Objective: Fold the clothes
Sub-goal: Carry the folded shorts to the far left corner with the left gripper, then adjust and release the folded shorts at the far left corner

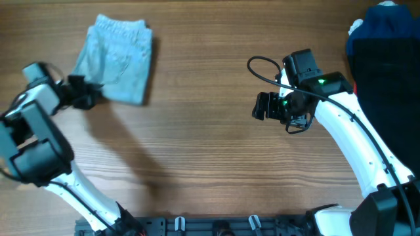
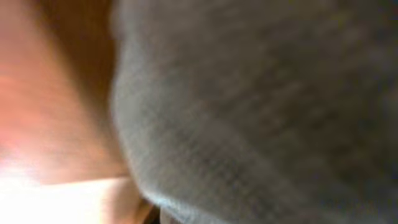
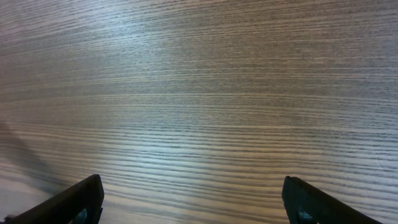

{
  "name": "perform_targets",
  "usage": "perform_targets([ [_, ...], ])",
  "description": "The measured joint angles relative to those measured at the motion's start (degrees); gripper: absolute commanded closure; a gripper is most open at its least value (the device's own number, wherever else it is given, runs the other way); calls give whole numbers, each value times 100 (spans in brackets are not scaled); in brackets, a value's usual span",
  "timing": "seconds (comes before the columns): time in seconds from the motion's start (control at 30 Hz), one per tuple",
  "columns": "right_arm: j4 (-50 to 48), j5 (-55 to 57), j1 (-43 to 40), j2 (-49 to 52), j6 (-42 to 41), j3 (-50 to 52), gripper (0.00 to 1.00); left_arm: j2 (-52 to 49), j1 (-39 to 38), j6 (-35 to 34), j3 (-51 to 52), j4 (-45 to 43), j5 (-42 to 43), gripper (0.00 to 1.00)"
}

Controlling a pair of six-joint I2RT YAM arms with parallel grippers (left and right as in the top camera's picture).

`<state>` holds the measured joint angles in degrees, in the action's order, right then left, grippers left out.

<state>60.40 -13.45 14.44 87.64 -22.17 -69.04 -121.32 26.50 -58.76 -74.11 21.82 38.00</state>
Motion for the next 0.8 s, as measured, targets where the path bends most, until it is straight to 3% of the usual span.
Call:
perform_targets([
  [0.1, 7, 0, 0, 0, 2, 0, 7, 0, -619, -721, 20, -498, -321, 96],
  [0.3, 31, 0, 0, 0, 44, 0, 7, -2, -1093, -1491, 59, -1185, -992, 96],
  [0.53, 24, 0, 0, 0, 44, 0, 7, -42, -1497, -1744, 68, -1853, -1639, 96],
  [0.8, 26, 0, 0, 0, 46, 0, 7, -52, -1637, -1961, 68, -1921, -1869, 96],
])
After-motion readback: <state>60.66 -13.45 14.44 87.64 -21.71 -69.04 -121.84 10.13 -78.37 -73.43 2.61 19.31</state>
